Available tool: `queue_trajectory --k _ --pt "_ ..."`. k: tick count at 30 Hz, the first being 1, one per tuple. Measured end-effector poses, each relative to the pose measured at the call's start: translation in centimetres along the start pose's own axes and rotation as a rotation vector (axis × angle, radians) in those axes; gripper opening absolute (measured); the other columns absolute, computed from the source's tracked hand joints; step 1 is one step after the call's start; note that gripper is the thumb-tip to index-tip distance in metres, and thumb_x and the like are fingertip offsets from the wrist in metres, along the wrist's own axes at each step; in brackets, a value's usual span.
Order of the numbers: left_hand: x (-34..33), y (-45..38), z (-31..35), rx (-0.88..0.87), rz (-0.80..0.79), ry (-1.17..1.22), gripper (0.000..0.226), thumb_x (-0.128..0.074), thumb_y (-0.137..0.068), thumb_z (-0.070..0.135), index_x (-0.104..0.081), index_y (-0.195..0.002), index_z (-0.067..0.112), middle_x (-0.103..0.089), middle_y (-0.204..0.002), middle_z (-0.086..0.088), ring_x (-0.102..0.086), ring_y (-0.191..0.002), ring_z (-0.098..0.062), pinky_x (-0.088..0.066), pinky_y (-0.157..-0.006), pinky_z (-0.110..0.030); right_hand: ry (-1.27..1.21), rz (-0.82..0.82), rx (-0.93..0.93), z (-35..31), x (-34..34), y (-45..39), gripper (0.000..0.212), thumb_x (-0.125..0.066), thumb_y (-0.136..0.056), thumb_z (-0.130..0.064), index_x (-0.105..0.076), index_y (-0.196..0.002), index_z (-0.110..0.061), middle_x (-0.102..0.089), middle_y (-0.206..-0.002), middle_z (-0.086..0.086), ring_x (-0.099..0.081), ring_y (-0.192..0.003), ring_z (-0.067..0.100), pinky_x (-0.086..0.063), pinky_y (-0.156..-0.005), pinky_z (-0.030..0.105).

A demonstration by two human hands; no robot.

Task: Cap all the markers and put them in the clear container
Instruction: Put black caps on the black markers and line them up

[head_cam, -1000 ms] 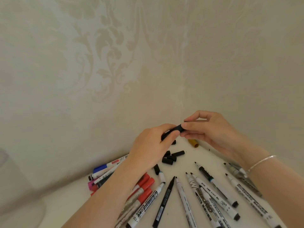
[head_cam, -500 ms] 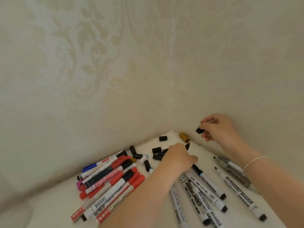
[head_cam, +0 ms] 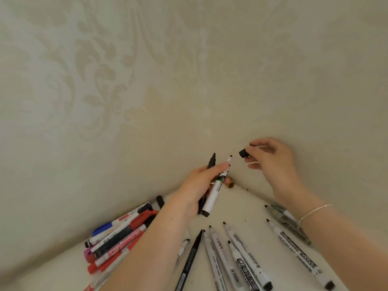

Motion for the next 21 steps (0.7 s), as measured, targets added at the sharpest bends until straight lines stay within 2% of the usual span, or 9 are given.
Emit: queue_trajectory --k 3,6,11,14,18,21 --pt "1.2 0.4 0.1 0.000 -0.020 -0.032 0.040 -0.067 -0.083 0.048 -0.072 -0.106 0.015 -0.066 -0.068 0.009 -0.044 -0.050 -0.005 -0.036 -0.040 -0.014 -0.078 -0.067 -0.040 -0.3 -1.2 0.2 0.009 -0.064 -0.087 -0.005 -0.064 -0.086 -0.014 -0.069 -0.088 0.013 -0.065 -0.070 0.021 -0.056 -0.067 0.026" --pt "1.9 0.5 -0.1 -0.020 -0.035 -0.034 0.043 -0.068 -0.082 0.048 -0.072 -0.107 0.014 -0.066 -0.068 0.009 -0.045 -0.053 -0.005 -0.036 -0.041 -0.015 -0.077 -0.115 -0.059 -0.3 -2.2 0.4 0.009 -0.064 -0.087 -0.005 -0.066 -0.088 -0.013 -0.070 -0.088 0.014 -0.066 -0.072 0.021 -0.056 -0.073 0.029" --pt "3.1 0.6 -0.5 -0.050 -0.023 -0.027 0.040 -0.068 -0.083 0.046 -0.073 -0.105 0.013 -0.069 -0.072 0.005 -0.049 -0.054 -0.004 -0.041 -0.049 -0.015 -0.041 -0.154 -0.073 -0.1 -2.9 0.4 0.010 -0.064 -0.087 -0.005 -0.069 -0.093 -0.011 -0.072 -0.087 0.014 -0.067 -0.072 0.019 -0.056 -0.074 0.030" --pt "3.3 0.6 -0.5 -0.072 -0.043 0.074 0.036 -0.070 -0.085 0.035 -0.072 -0.105 0.005 -0.068 -0.074 -0.003 -0.059 -0.059 -0.008 -0.050 -0.059 -0.017 -0.049 -0.162 -0.093 0.1 -3.3 0.4 0.010 -0.064 -0.086 -0.004 -0.069 -0.093 -0.011 -0.072 -0.087 0.015 -0.068 -0.075 0.021 -0.056 -0.077 0.031" --pt "3.5 0.9 -0.3 -0.093 -0.056 0.105 0.030 -0.069 -0.086 0.030 -0.072 -0.102 0.004 -0.069 -0.071 -0.003 -0.064 -0.057 -0.009 -0.050 -0.057 -0.012 -0.079 -0.184 -0.120 0.3 -3.8 0.6 0.009 -0.065 -0.086 -0.004 -0.069 -0.093 -0.008 -0.072 -0.088 0.016 -0.069 -0.077 0.023 -0.056 -0.076 0.031" --pt "3.7 0.8 0.0 -0.123 -0.033 0.081 0.032 -0.070 -0.085 0.031 -0.071 -0.102 0.004 -0.070 -0.073 -0.003 -0.062 -0.056 -0.008 -0.051 -0.058 -0.015 -0.126 -0.282 -0.186 0.5 -4.6 1.1 0.011 -0.065 -0.086 -0.004 -0.068 -0.097 -0.004 -0.073 -0.088 0.017 -0.069 -0.075 0.023 -0.057 -0.072 0.028"
Point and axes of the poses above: each hand's wrist, its own y-axis away from the middle knuckle, its own x-axis out of the back of the hand, z = x × y, the point moved 4 cm from there along -y, towards the middle knuckle
